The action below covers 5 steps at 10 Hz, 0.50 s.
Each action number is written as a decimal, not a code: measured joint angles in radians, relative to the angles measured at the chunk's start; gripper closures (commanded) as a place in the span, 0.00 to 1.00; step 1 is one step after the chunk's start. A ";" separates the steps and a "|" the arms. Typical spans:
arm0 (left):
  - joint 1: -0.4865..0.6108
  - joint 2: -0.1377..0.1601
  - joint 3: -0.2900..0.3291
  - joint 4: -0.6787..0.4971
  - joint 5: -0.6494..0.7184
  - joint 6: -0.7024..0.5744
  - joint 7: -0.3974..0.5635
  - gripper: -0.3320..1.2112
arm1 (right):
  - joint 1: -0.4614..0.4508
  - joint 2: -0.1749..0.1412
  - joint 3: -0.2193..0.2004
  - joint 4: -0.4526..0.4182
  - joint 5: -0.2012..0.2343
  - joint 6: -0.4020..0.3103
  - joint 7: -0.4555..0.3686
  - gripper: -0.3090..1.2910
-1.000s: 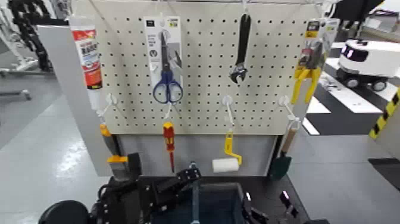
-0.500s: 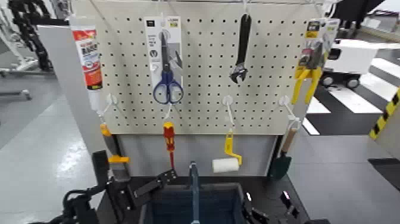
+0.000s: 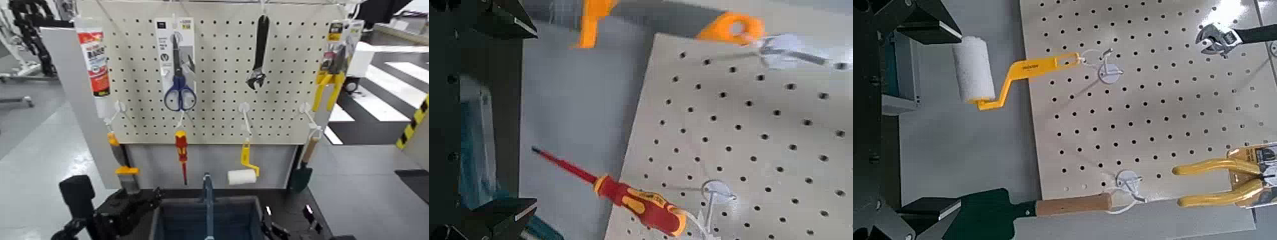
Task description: Place the crate on the table.
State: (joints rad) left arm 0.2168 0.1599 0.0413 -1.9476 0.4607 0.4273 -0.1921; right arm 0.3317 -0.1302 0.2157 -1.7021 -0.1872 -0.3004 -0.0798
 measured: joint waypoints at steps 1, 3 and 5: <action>0.036 -0.025 -0.001 -0.001 -0.100 -0.101 0.020 0.29 | 0.002 0.001 -0.002 -0.001 0.001 0.000 0.000 0.28; 0.096 -0.053 -0.006 0.008 -0.233 -0.264 0.081 0.28 | 0.004 0.001 -0.003 -0.001 0.001 -0.002 0.000 0.28; 0.150 -0.040 -0.041 0.019 -0.298 -0.398 0.183 0.28 | 0.005 0.001 -0.004 -0.002 0.002 -0.003 0.000 0.28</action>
State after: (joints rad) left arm 0.3673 0.1198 -0.0001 -1.9291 0.1629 0.0288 -0.0094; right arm 0.3366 -0.1288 0.2114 -1.7042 -0.1856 -0.3031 -0.0798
